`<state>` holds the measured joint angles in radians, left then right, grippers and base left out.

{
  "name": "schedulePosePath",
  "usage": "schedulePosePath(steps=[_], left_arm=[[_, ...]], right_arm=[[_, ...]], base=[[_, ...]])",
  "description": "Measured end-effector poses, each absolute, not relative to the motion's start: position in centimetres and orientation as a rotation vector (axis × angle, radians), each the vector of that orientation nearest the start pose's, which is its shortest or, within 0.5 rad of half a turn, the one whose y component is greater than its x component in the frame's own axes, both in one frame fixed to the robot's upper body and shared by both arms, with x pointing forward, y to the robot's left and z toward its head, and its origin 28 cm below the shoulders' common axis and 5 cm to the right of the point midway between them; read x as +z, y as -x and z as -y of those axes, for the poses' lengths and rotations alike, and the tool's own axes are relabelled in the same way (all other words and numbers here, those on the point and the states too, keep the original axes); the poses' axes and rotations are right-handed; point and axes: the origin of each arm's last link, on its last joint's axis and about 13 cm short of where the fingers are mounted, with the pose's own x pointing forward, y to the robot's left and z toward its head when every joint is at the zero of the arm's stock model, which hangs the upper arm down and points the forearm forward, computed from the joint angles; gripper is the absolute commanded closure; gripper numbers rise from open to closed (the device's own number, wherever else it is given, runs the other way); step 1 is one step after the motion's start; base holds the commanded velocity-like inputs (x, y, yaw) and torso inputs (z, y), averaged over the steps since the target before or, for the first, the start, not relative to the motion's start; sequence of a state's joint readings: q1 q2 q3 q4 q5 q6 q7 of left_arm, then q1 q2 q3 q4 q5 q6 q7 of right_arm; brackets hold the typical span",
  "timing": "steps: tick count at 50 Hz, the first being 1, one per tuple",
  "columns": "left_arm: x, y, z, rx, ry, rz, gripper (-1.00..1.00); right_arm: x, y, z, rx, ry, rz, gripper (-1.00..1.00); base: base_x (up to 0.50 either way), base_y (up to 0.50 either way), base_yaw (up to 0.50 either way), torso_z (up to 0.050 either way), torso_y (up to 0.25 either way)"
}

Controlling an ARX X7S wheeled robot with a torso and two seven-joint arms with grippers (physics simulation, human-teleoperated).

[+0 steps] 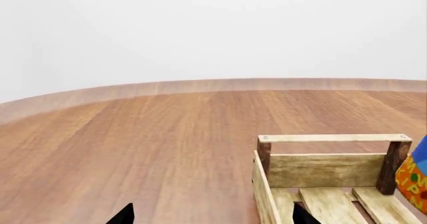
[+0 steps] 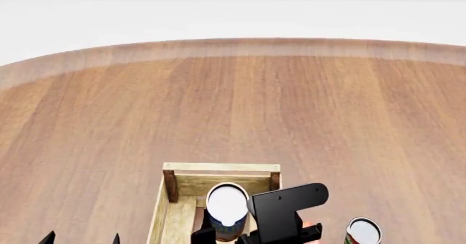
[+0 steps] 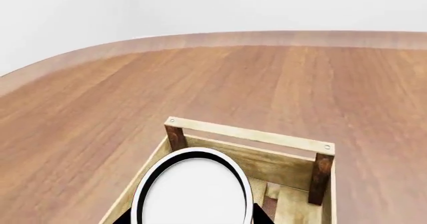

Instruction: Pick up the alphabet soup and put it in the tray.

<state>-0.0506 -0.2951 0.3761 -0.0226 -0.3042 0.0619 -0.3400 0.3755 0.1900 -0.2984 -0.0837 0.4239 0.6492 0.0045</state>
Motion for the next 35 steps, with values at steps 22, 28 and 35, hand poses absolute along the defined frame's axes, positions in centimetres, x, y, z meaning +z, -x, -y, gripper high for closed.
schedulePosePath(steps=[22, 28, 35], left_arm=[[1.1, -20.8, -20.4, -0.013, 0.002, -0.021, -1.00], [1.1, -20.8, -20.4, -0.014, 0.001, -0.021, -1.00], [1.1, -20.8, -20.4, -0.014, 0.001, -0.021, -1.00]], right_arm=[[5.1, -27.6, 5.9, 0.442, -0.041, -0.334, 1.00], [4.6, -27.7, 5.7, 0.451, -0.043, -0.342, 1.00], [4.2, -27.8, 5.6, 0.456, -0.046, -0.348, 1.00]], base=[[0.00, 0.00, 0.00, 0.000, 0.000], [0.00, 0.00, 0.00, 0.000, 0.002], [0.00, 0.00, 0.00, 0.001, 0.000]])
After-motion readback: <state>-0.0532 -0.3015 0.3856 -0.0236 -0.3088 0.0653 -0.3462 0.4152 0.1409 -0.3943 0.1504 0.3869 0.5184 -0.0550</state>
